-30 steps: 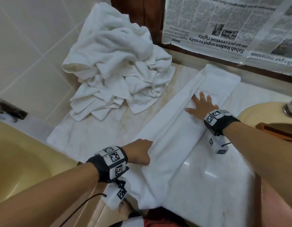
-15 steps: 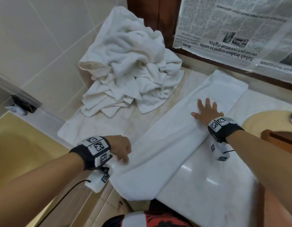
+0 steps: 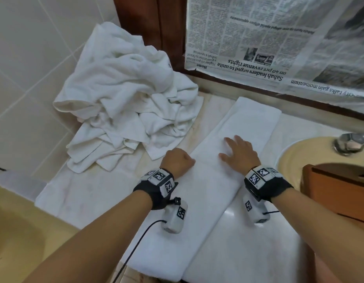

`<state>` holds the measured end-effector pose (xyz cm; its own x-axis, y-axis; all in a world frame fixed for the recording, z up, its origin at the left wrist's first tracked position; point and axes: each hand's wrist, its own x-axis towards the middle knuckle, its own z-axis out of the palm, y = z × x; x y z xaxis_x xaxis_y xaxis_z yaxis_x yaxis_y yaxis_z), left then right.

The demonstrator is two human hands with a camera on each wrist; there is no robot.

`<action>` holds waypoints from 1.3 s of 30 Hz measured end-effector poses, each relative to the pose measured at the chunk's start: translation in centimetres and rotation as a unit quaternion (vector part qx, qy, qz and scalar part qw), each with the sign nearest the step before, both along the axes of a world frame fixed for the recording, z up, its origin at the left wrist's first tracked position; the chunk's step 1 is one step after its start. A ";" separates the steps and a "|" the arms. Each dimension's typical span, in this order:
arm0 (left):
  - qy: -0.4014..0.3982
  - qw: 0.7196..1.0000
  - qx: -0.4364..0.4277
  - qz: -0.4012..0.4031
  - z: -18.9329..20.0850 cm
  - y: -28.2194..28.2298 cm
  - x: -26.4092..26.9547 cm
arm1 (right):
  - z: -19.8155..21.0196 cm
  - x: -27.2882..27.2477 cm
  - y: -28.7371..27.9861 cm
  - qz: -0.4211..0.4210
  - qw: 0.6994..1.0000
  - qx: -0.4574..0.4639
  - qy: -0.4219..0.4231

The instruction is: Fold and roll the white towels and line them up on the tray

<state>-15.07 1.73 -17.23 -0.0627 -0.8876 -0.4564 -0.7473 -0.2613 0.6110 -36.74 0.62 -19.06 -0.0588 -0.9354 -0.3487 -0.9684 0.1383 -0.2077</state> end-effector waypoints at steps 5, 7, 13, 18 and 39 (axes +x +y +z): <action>-0.093 0.995 0.011 0.036 -0.9 -0.1 0.9 | -0.3 0.1 0.4 0.014 1.000 -0.010 0.011; -0.107 0.994 0.014 0.019 -0.7 -0.2 0.3 | -0.6 0.1 0.7 0.013 1.000 -0.008 0.001; -0.068 0.997 -0.006 -0.030 0.3 -3.8 -3.0 | -0.5 -0.5 0.7 0.000 0.999 0.000 -0.038; -0.060 0.995 -0.023 -0.072 -0.1 -8.2 -6.8 | 0.2 -2.1 -0.8 -0.021 0.998 -0.025 -0.052; -0.081 0.992 -0.047 -0.089 -0.9 -17.4 -13.3 | -0.1 -6.7 -3.0 -0.054 0.997 -0.026 -0.047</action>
<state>-28.42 -15.66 -18.10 -0.1543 -0.9082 -0.3891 -0.8669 -0.0645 0.4942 -43.47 -2.38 -19.13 -0.1301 -0.9421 -0.3090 -0.9245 0.2279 -0.3057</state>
